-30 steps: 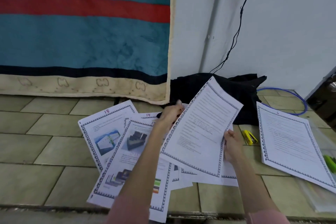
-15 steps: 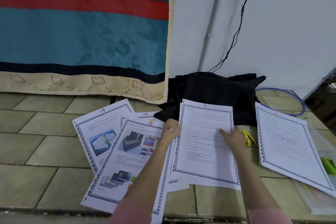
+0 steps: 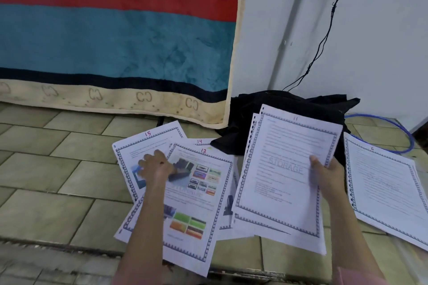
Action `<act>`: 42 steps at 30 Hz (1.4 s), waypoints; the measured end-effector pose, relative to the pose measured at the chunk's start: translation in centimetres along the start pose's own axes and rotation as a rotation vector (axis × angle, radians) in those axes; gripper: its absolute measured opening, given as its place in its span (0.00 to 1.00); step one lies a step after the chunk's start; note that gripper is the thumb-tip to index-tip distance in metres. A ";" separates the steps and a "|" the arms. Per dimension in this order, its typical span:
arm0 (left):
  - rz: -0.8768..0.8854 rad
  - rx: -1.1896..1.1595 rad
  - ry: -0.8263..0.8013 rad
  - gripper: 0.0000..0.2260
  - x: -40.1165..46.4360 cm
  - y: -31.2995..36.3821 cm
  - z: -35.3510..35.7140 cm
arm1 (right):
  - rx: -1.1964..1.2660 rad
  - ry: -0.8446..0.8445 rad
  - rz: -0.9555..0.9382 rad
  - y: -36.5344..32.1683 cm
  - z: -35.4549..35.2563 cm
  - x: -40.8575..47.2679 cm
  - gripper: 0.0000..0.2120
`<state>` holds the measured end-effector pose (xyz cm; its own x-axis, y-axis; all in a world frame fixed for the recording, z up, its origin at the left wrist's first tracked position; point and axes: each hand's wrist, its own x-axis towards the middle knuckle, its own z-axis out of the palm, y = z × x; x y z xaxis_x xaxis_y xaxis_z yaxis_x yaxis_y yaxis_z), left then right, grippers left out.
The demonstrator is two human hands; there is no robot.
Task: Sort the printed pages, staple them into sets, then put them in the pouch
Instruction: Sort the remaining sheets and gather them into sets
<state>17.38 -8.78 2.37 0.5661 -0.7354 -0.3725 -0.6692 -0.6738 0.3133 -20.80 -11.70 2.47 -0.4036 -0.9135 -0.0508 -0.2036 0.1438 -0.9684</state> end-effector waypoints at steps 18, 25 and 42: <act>0.121 -0.566 0.192 0.10 -0.8 -2.4 -1.6 | 0.009 -0.394 0.243 -0.3 14.3 -7.7 0.10; 0.147 -0.712 -0.157 0.30 -0.4 -3.8 -1.3 | 0.079 -0.482 0.245 -0.8 14.8 -8.5 0.07; 0.432 -1.144 -0.621 0.11 -2.7 -1.2 -3.1 | 0.484 -0.640 0.223 -0.1 12.9 -7.1 0.42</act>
<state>18.12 -6.20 5.76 -0.0931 -0.9514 -0.2934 0.2029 -0.3066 0.9300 -6.36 -10.11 -0.27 0.2263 -0.9436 -0.2415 0.2856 0.3013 -0.9097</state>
